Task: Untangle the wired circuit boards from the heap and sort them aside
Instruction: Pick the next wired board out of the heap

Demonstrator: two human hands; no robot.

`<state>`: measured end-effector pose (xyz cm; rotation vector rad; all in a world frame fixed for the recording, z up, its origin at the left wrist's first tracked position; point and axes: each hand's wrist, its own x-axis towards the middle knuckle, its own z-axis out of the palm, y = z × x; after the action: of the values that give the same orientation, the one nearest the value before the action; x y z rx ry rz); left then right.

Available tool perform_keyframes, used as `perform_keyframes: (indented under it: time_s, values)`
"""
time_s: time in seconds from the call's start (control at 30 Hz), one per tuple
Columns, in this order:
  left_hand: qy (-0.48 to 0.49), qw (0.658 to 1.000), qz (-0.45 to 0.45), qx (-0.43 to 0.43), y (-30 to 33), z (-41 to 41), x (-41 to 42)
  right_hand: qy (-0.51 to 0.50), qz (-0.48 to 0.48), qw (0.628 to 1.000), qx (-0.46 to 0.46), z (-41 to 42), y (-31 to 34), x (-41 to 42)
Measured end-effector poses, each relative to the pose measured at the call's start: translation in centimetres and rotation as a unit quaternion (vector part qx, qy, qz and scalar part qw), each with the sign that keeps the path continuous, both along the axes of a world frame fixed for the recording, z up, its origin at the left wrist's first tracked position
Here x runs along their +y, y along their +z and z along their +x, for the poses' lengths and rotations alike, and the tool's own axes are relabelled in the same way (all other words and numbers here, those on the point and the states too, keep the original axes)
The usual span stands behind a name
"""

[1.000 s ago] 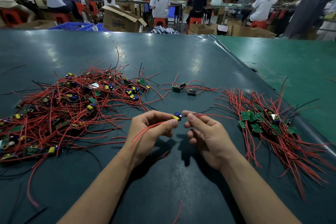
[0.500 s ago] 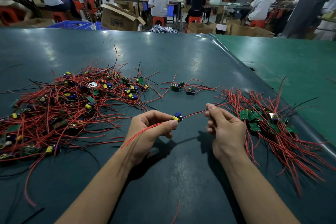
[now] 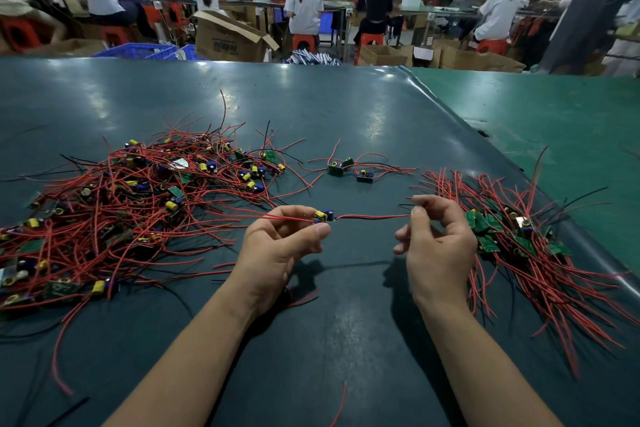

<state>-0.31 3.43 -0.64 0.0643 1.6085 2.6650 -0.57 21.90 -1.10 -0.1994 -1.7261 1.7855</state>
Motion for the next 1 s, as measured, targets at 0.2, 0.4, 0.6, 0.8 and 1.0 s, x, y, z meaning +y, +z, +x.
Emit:
perform_keyframes:
  time_s: [0.2,0.4,0.6,0.8,1.0]
  values:
    - [0.165,0.976,-0.131,0.052,-0.7,-0.7,-0.4,0.082,0.019,0.995,-0.060,0.2,-0.3,-0.6]
    - [0.178,0.983,0.019,0.050,0.0,-1.0,-0.2,0.168,0.087,0.972,-0.136,0.5,-0.4,-1.1]
    - [0.135,0.983,0.121,0.020,1.2,-0.6,-1.0,0.250,-0.020,0.960,-0.128,0.7,0.7,-1.2]
    - [-0.047,0.998,-0.050,0.015,0.8,0.9,0.6,0.377,-0.071,0.911,-0.150,1.3,0.8,-1.8]
    - [-0.069,0.974,-0.203,0.072,0.0,1.3,1.1,0.347,-0.074,0.921,-0.160,1.0,0.3,-1.6]
